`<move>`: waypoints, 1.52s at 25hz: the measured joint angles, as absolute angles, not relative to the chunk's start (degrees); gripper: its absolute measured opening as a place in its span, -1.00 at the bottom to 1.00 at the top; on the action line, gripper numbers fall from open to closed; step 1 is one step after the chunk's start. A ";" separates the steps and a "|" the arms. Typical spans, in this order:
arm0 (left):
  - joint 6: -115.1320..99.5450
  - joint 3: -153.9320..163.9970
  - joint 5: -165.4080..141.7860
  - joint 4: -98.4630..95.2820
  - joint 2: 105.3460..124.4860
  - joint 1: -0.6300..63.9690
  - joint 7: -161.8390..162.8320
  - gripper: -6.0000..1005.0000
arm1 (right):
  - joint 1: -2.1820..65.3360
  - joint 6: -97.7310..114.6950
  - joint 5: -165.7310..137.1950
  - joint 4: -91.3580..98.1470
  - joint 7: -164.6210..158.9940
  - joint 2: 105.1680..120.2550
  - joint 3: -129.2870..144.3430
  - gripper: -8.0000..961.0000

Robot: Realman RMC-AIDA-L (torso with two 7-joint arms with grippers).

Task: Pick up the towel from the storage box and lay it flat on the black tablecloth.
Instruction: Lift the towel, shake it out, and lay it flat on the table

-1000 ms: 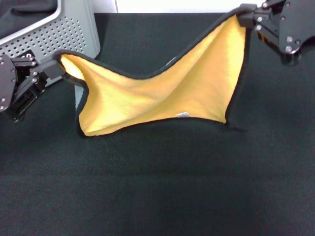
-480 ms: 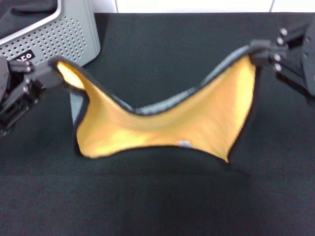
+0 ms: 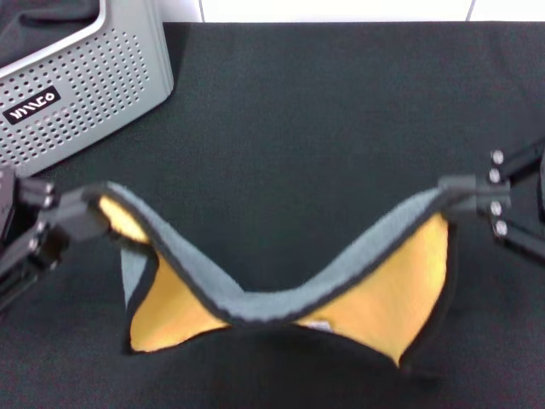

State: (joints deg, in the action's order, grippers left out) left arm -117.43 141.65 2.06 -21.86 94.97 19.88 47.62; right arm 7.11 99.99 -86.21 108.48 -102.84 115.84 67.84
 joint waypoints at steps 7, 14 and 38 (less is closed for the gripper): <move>-117.42 132.70 -8.59 -26.03 95.24 14.35 48.00 -0.98 | 6.21 105.01 -83.70 105.07 -102.75 115.92 68.02 -0.96; -117.32 120.75 -22.26 -37.28 95.05 8.99 48.58 -0.98 | 5.93 111.32 -77.41 101.47 -100.66 115.87 65.17 -0.96; -106.86 90.72 -48.63 -8.03 109.67 27.31 51.32 -0.98 | 17.09 95.86 -86.85 60.95 -84.66 115.41 63.26 -0.96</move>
State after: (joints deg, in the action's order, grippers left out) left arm -106.86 90.72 -48.63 -8.03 109.67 27.31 51.32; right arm 17.09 95.86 -86.85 60.95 -84.66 115.41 63.26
